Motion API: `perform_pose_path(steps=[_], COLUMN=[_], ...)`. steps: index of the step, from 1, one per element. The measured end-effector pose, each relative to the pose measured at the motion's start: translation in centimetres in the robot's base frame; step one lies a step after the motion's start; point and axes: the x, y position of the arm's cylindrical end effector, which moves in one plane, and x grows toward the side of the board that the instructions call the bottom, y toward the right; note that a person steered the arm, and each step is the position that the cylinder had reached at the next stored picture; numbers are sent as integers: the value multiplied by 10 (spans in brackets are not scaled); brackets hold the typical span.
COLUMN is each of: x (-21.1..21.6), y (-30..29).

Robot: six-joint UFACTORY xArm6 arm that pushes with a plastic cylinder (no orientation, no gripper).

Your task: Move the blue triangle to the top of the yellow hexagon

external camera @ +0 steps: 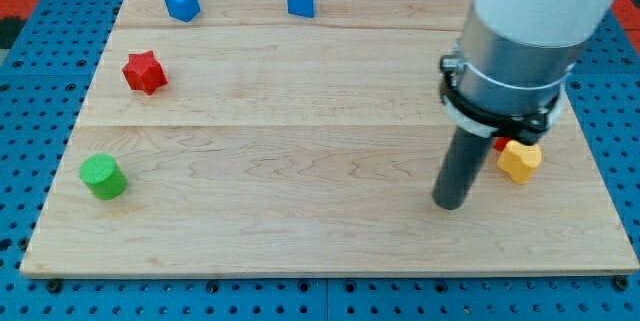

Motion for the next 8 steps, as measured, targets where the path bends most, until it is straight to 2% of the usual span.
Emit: perform_pose_path(steps=[1,3,4,5,6,7,8], x=[-18,-207,-267,-323,-351,-308,-276], y=[-75,-109,-186,-181,-171,-60,-53])
